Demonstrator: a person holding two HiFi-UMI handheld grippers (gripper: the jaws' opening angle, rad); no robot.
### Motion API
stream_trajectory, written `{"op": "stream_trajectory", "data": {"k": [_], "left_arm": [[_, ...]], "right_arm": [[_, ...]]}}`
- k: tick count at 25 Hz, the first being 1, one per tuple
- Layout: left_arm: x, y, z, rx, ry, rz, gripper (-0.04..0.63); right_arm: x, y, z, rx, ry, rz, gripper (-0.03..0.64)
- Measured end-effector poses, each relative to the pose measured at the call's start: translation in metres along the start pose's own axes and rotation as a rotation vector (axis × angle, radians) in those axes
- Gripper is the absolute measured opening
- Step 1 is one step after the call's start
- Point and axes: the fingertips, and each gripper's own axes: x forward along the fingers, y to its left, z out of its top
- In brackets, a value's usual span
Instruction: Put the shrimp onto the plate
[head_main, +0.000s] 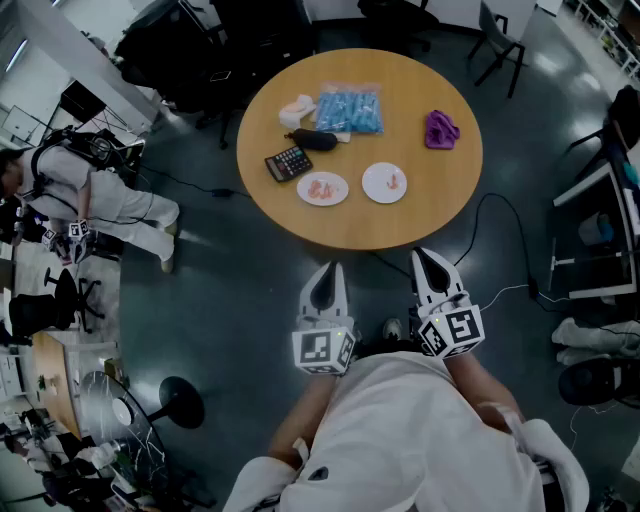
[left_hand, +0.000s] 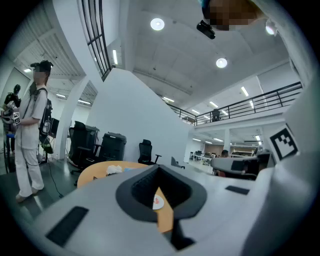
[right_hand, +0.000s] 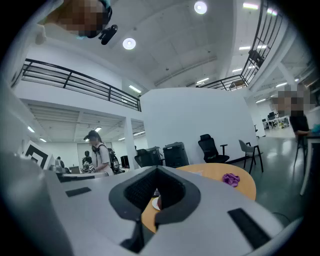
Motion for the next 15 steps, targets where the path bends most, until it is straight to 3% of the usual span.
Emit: {"op": "stream_trajectory", "data": {"k": [15], "left_arm": [[0.0087, -0.0047, -0.0086, -0.003, 0.023, 0.001, 0.006]], "right_arm": [[0.0039, -0.0077, 0.0048, -0.001, -0.015, 0.006, 0.015]]}}
